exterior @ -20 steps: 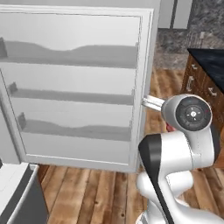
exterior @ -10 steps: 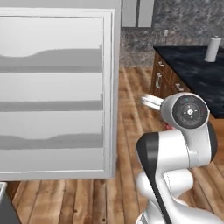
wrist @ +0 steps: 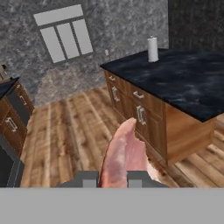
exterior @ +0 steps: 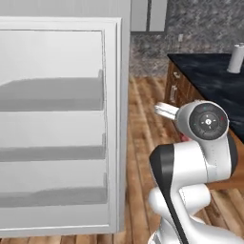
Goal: Transport the steak from the fridge to the microwave and turn on the microwave.
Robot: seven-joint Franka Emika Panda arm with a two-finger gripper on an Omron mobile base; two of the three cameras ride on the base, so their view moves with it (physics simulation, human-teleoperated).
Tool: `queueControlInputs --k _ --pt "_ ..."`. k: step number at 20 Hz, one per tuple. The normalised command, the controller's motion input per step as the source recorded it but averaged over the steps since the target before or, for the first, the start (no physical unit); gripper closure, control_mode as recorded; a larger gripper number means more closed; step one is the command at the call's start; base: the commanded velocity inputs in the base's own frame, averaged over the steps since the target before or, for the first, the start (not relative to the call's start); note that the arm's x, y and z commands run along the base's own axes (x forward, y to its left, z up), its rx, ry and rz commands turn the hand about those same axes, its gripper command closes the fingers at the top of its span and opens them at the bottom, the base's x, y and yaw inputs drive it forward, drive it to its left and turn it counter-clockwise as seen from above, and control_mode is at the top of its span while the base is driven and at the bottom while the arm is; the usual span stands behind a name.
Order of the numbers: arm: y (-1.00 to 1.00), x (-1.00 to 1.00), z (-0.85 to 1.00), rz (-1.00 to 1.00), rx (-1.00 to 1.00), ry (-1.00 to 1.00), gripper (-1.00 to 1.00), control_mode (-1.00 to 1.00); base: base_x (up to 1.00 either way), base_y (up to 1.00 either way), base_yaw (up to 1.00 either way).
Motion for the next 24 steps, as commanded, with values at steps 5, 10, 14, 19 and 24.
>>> queueControlInputs --k 5,10,14,19,24 --pt "0.00 0.00 0.00 0.00 0.00 0.00 1.00 1.00 0.78 -0.35 0.08" --pt "0.00 0.00 0.00 0.00 0.00 0.00 1.00 1.00 0.77 -0.30 0.14" --pt "0.00 0.00 0.00 0.00 0.00 0.00 1.00 1.00 0.77 -0.29 0.16" --pt "0.00 0.00 0.00 0.00 0.00 0.00 1.00 1.00 0.77 -0.28 0.18" --pt "0.00 0.00 0.00 0.00 0.00 0.00 1.00 1.00 0.77 -0.27 0.19"
